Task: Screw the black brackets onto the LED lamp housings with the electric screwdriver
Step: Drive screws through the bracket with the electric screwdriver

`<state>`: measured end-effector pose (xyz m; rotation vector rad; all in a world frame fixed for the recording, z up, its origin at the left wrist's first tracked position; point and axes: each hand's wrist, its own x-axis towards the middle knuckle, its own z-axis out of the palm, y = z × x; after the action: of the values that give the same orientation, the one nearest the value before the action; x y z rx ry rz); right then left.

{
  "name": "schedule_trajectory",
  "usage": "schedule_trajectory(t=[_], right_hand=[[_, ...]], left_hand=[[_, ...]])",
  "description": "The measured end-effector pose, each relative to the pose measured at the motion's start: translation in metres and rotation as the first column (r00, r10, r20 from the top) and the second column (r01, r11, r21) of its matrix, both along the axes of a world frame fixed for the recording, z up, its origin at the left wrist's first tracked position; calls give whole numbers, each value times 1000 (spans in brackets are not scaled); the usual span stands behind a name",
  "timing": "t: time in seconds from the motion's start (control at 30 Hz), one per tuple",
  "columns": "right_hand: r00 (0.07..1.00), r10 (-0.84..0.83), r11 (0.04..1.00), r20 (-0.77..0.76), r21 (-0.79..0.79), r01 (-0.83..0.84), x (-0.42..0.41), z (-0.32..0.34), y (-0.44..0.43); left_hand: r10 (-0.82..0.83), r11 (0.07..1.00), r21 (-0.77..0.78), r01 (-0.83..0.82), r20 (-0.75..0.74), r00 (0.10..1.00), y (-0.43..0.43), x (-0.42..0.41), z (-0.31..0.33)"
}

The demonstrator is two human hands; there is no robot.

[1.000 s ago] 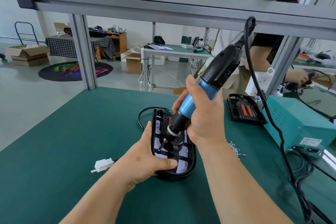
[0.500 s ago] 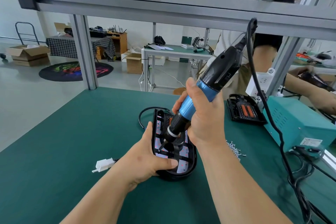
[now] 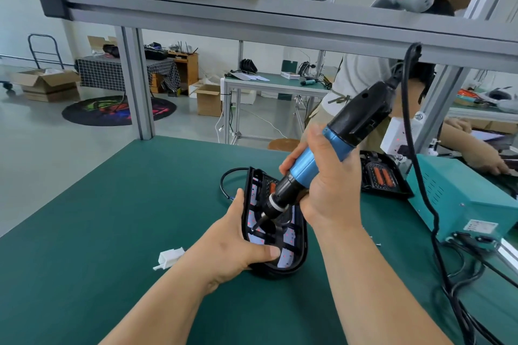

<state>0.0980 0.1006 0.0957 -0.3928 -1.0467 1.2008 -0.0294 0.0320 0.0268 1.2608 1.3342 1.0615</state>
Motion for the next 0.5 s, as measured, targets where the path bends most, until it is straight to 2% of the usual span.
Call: schedule_trajectory(t=[0.1,0.17,0.3,0.4,0.5], right_hand=[[998,-16,998,-58,-58,12,5,6,1],[998,-64,996,-7,-57,64,17,15,7],[941,-154,967,302,-150,206,65,29,27],[819,-149,891,555,-283,354,105,19,41],[701,-108,807,705,-350,477,132,0,52]], left_hand=[[-20,1000,-19,20,5,1000,1,-3,-2],[-46,999,-25,47,10,999,2,-6,-4],[-75,997,-2,75,30,997,3,-9,-7],[-71,997,10,71,3,997,3,-10,-7],[-52,998,12,53,-77,996,2,-12,-5]])
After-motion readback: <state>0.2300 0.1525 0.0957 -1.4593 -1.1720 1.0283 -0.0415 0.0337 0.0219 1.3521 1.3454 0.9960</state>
